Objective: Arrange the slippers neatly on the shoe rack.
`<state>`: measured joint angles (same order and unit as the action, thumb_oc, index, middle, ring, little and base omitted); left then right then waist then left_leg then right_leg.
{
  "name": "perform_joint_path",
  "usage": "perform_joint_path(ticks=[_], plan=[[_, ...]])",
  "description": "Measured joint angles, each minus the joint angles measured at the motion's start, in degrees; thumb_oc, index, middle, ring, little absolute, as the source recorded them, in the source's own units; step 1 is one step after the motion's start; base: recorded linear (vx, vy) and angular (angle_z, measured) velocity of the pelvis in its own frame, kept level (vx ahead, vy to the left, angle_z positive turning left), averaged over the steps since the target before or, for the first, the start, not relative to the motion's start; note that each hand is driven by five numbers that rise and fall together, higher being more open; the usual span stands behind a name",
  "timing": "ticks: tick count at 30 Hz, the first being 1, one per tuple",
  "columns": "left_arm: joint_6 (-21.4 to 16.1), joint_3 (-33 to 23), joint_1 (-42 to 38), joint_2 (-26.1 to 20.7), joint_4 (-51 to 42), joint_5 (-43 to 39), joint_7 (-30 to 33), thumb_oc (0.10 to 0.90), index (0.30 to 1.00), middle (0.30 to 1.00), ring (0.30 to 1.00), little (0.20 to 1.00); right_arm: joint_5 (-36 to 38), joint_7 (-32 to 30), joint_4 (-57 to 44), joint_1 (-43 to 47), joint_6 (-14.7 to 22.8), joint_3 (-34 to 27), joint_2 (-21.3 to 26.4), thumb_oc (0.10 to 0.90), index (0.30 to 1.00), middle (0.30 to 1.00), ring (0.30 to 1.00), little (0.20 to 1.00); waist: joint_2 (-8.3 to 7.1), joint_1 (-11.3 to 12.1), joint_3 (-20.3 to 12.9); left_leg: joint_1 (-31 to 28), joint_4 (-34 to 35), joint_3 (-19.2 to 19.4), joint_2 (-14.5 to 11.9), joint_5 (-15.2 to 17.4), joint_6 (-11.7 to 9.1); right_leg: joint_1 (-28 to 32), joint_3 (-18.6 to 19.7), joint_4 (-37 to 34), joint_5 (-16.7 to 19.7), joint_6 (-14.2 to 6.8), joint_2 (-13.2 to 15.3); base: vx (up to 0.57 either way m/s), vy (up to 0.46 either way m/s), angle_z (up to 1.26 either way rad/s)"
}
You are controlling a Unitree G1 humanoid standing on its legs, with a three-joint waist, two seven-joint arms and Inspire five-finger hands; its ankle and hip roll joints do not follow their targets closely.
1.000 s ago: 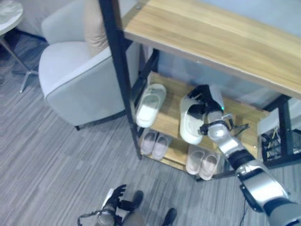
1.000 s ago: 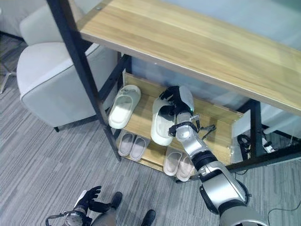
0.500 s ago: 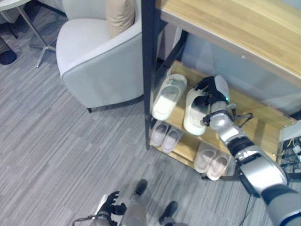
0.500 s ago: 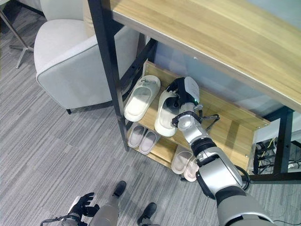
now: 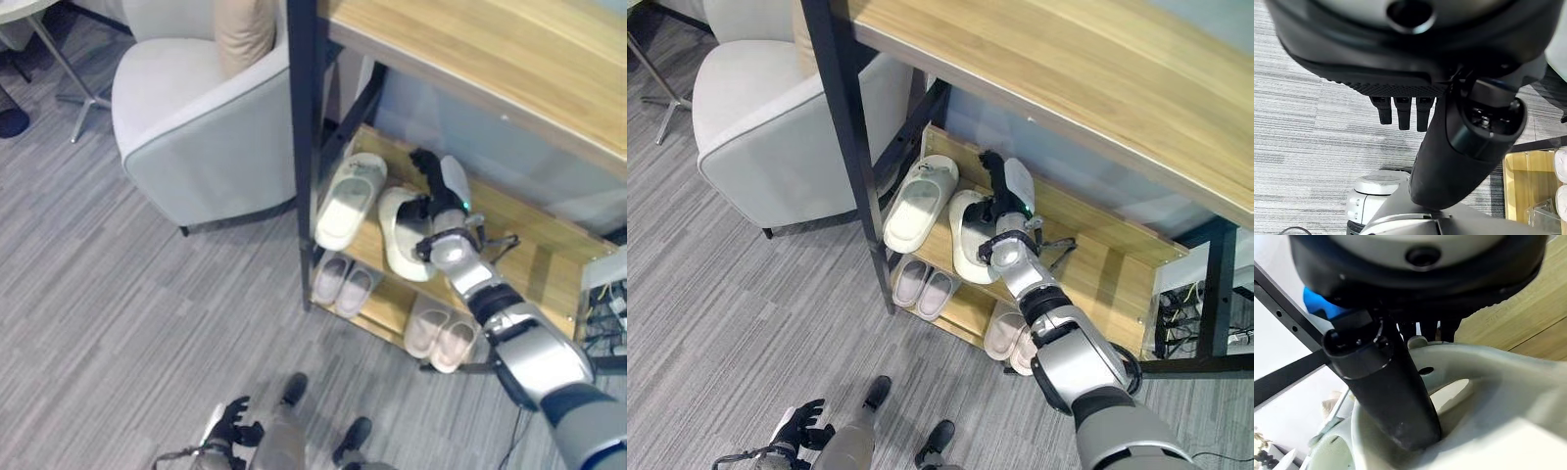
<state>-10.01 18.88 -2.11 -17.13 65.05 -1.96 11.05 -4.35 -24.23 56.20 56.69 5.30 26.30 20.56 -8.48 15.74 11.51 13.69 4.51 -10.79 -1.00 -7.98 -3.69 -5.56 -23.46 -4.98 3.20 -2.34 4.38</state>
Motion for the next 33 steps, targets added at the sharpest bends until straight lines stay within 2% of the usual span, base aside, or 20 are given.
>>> perform_joint_path(ticks=[4, 11, 18, 22, 26, 31, 33], plan=[[0.0, -0.1, 0.1, 0.1, 0.1, 0.0, 0.0, 0.8, 0.9, 0.9, 0.9, 0.9, -0.1, 0.2, -2.3, -0.5, -0.5, 0.1, 0.0, 0.8, 0.9, 0.9, 0.9, 0.9, 0.05, -0.1, 0.0, -0.4, 0.0, 1.1, 0.0, 0.0, 0.0, 0.0, 0.9, 0.0, 0.3, -0.2, 0.2, 0.0, 0.006, -0.12], [0.2, -0.7, 0.7, 0.4, 0.0, 0.0, 0.0, 0.8, 0.9, 0.9, 0.9, 0.9, -4.6, 0.8, -9.4, -1.6, -0.7, 2.4, -0.1, 0.8, 0.9, 0.9, 0.9, 0.9, 0.78, -1.9, -0.2, -1.3, 0.0, 2.9, 0.0, 0.0, 0.0, 0.0, 2.9, 0.0, 1.0, -0.3, 0.5, 0.0, -0.003, -0.13], [0.1, -0.7, 1.0, 0.6, -0.3, 0.0, -0.1, 0.8, 0.9, 0.9, 0.9, 0.9, -4.6, 1.6, -9.5, -2.0, -0.7, 2.4, -0.2, 0.8, 0.9, 0.9, 0.9, 0.9, 1.63, -2.5, -0.6, -1.6, 0.0, 3.5, 0.0, 0.0, 0.1, 0.1, 3.5, 0.0, 1.3, -0.3, 0.5, 0.01, -0.003, -0.04], [0.4, -1.1, 1.3, 1.1, -0.3, 0.0, -0.1, 0.8, 0.9, 0.9, 0.9, 0.9, -4.6, 2.5, -14.3, -4.0, -0.9, 2.3, 0.1, 0.8, 0.9, 0.9, 0.9, 0.9, 2.3, -3.2, -1.0, -1.9, 0.0, 4.0, -0.1, 0.0, 0.1, 0.1, 4.0, 0.0, 1.4, -0.2, 0.5, 0.01, -0.007, -0.05], [0.8, -2.1, 1.6, 1.8, -0.3, 0.1, -0.2, 0.8, 0.9, 0.9, 0.9, 0.9, -4.6, 2.7, -21.0, -7.4, -0.9, 2.1, 0.9, 0.8, 0.9, 0.9, 0.9, 0.9, 2.92, -3.9, -1.4, -2.1, 0.0, 4.1, -0.1, 0.0, 0.1, 0.3, 4.1, 0.0, 1.5, -0.2, 0.5, 0.0, 0.0, 0.0], [1.2, -3.5, 2.6, 2.3, -0.3, 0.1, -0.2, 0.8, 0.9, 0.9, 0.9, 0.9, -4.6, 3.1, -30.0, -13.8, 0.3, 1.3, 1.3, 0.8, 0.9, 0.9, 0.9, 0.9, 2.94, -5.0, -1.4, -2.8, 0.0, 4.3, -0.1, 0.1, 0.2, 0.9, 4.4, 0.0, 1.5, -0.2, 0.5, 0.0, 0.0, 0.0], [1.2, -3.5, 2.9, 2.3, -0.3, 0.1, -0.2, 0.8, 0.9, 0.9, 0.9, 0.9, -4.5, 3.2, -33.7, -18.6, 0.8, -1.3, 1.1, 0.8, 0.9, 0.9, 0.9, 0.9, 3.01, -5.7, -1.6, -2.9, 0.0, 4.3, -0.1, 0.2, 0.3, 1.0, 4.4, 0.0, 1.5, -0.2, 0.5, 0.0, 0.0, 0.0]])
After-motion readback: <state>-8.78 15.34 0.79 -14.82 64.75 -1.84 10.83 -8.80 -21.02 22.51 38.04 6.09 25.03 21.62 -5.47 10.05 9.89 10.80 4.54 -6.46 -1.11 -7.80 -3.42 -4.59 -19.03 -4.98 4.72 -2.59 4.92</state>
